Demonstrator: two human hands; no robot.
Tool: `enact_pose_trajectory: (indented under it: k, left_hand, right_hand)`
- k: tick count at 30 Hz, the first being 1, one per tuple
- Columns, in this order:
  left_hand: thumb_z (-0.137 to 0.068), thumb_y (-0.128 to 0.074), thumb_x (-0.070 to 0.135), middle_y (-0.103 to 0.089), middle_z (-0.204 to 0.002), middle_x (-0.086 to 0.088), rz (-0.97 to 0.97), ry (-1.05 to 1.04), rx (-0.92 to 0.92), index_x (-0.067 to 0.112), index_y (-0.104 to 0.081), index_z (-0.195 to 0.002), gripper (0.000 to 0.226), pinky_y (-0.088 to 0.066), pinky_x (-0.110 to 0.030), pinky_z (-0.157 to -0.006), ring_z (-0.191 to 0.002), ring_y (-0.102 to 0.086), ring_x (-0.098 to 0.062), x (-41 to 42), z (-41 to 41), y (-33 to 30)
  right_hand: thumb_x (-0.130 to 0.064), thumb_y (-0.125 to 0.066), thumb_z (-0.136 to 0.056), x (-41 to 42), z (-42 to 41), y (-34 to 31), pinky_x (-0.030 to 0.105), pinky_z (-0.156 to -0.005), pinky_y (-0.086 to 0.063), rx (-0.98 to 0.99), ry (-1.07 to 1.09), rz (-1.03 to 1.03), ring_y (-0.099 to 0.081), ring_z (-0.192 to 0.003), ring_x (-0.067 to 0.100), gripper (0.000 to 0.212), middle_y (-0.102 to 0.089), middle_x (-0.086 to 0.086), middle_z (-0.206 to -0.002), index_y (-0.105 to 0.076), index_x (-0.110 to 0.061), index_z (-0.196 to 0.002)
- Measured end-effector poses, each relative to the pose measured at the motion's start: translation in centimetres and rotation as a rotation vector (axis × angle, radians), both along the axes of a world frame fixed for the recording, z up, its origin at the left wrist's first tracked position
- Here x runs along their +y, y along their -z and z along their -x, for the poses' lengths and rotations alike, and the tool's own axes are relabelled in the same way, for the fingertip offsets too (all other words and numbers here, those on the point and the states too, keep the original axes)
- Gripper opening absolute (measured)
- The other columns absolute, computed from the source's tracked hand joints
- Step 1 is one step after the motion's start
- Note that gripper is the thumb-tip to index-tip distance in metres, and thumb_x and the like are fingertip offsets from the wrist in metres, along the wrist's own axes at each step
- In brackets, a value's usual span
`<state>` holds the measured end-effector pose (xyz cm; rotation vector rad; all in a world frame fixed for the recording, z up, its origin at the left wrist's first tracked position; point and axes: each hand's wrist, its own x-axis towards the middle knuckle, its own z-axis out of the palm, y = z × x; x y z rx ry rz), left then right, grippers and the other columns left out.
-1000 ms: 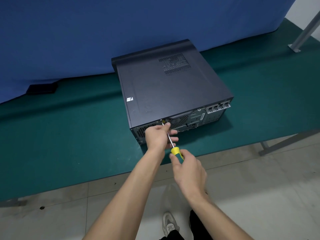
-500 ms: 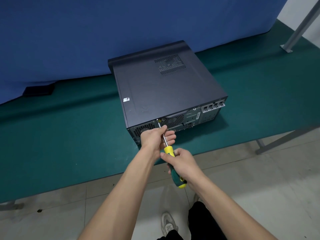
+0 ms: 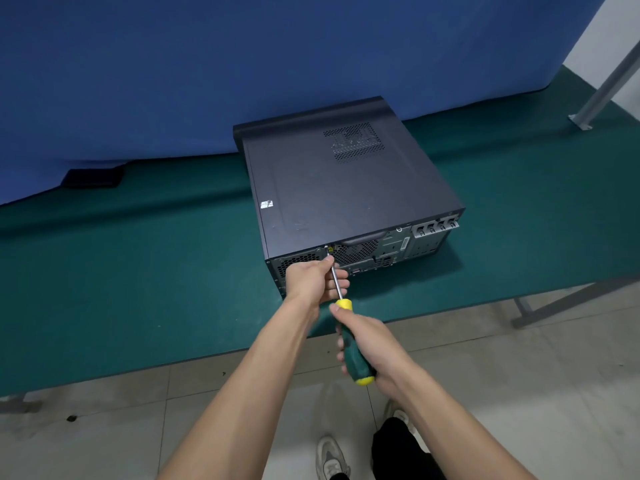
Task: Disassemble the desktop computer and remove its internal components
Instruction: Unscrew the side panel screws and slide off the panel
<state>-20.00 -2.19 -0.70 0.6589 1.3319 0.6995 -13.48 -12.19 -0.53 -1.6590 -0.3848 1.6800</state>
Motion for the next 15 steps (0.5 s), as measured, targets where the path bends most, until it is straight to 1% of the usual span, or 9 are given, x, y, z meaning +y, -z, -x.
enact_pose_trajectory:
  k: [2, 3, 6, 8, 9, 10, 12, 13, 15]
  left_hand:
    - [-0.097, -0.049, 0.013, -0.064, -0.047, -0.003, 0.032, -0.038, -0.062, -0.001, -0.058, -0.077, 0.026, -0.051, -0.022, -0.04, -0.04, -0.061, -0.013, -0.2, -0.2, 0.0]
    - [-0.097, -0.049, 0.014, -0.065, -0.05, -0.004, 0.039, -0.047, -0.089, -0.001, -0.058, -0.078, 0.026, -0.052, -0.023, -0.041, -0.042, -0.062, -0.014, -0.4, -0.2, 0.0]
    - [-0.091, -0.059, 0.018, -0.069, -0.059, -0.004, -0.004, 0.019, -0.028, 0.002, -0.063, -0.081, 0.019, -0.053, -0.025, -0.044, -0.047, -0.064, -0.014, -0.6, 0.3, 0.2]
    - [-0.09, -0.06, 0.012, -0.068, -0.056, -0.003, -0.011, 0.028, 0.02, 0.003, -0.061, -0.078, 0.015, -0.05, -0.022, -0.042, -0.043, -0.061, -0.011, -0.4, 0.0, 0.0]
    - [-0.092, -0.056, 0.009, -0.066, -0.052, -0.003, 0.015, 0.013, 0.003, 0.002, -0.059, -0.076, 0.018, -0.049, -0.02, -0.04, -0.04, -0.059, -0.011, -0.3, -0.4, -0.2]
    - [-0.095, -0.049, 0.006, -0.065, -0.05, -0.004, 0.048, -0.004, -0.021, 0.001, -0.056, -0.075, 0.022, -0.048, -0.02, -0.038, -0.037, -0.058, -0.011, -0.2, -0.9, -0.3]
    - [-0.099, -0.039, 0.007, -0.064, -0.054, -0.01, 0.073, -0.026, -0.057, 0.0, -0.052, -0.076, 0.028, -0.05, -0.021, -0.037, -0.037, -0.06, -0.012, -0.1, -1.6, -0.4]
    - [-0.101, -0.036, 0.008, -0.065, -0.06, -0.013, 0.071, -0.032, -0.08, -0.002, -0.052, -0.078, 0.029, -0.052, -0.023, -0.039, -0.04, -0.062, -0.014, -0.2, -1.7, -0.3]
    - [-0.102, -0.034, 0.012, -0.066, -0.066, -0.014, 0.072, -0.02, -0.126, -0.003, -0.053, -0.084, 0.03, -0.053, -0.026, -0.042, -0.044, -0.064, -0.016, -0.3, -1.3, -0.2]
  right_hand:
    - [-0.036, -0.054, -0.092, -0.1, 0.0, -0.5, 0.026, -0.05, -0.046, 0.178, 0.008, 0.019, -0.057, -0.049, 0.021, 0.03, -0.062, 0.007, -0.064, -0.059, -0.008, -0.084]
    - [-0.031, -0.051, -0.095, -0.1, 0.0, -0.4, 0.027, -0.05, -0.048, 0.174, 0.001, -0.013, -0.059, -0.049, 0.023, 0.029, -0.065, 0.009, -0.065, -0.061, -0.005, -0.085]
    - [-0.023, -0.059, -0.091, -0.1, 0.3, 0.0, 0.024, -0.049, -0.045, -0.081, 0.024, -0.117, -0.056, -0.045, 0.018, 0.025, -0.062, 0.006, -0.06, -0.056, -0.006, -0.073]
    - [-0.027, -0.068, -0.085, 0.0, 0.4, 0.2, 0.025, -0.052, -0.038, -0.23, 0.056, -0.114, -0.047, -0.049, 0.016, 0.032, -0.054, 0.006, -0.061, -0.048, -0.012, -0.065]
    - [-0.032, -0.068, -0.084, 0.1, 0.4, 0.2, 0.026, -0.052, -0.035, -0.244, 0.045, -0.085, -0.045, -0.05, 0.016, 0.034, -0.051, 0.006, -0.063, -0.046, -0.013, -0.066]
    - [-0.038, -0.065, -0.085, 0.1, 0.3, 0.1, 0.025, -0.051, -0.036, -0.206, 0.019, -0.044, -0.047, -0.05, 0.017, 0.034, -0.052, 0.006, -0.063, -0.049, -0.012, -0.07]
    - [-0.043, -0.054, -0.091, -0.1, 0.2, -0.3, 0.023, -0.048, -0.041, -0.027, -0.022, 0.039, -0.055, -0.047, 0.019, 0.037, -0.06, 0.007, -0.064, -0.058, -0.007, -0.084]
    - [-0.04, -0.049, -0.094, -0.2, 0.1, -0.4, 0.024, -0.047, -0.044, 0.054, -0.009, 0.036, -0.057, -0.047, 0.021, 0.038, -0.063, 0.008, -0.065, -0.061, -0.005, -0.088]
    - [-0.028, -0.047, -0.097, -0.3, -0.2, -0.4, 0.023, -0.044, -0.045, 0.074, 0.036, -0.054, -0.058, -0.043, 0.021, 0.033, -0.064, 0.009, -0.06, -0.061, -0.001, -0.085]
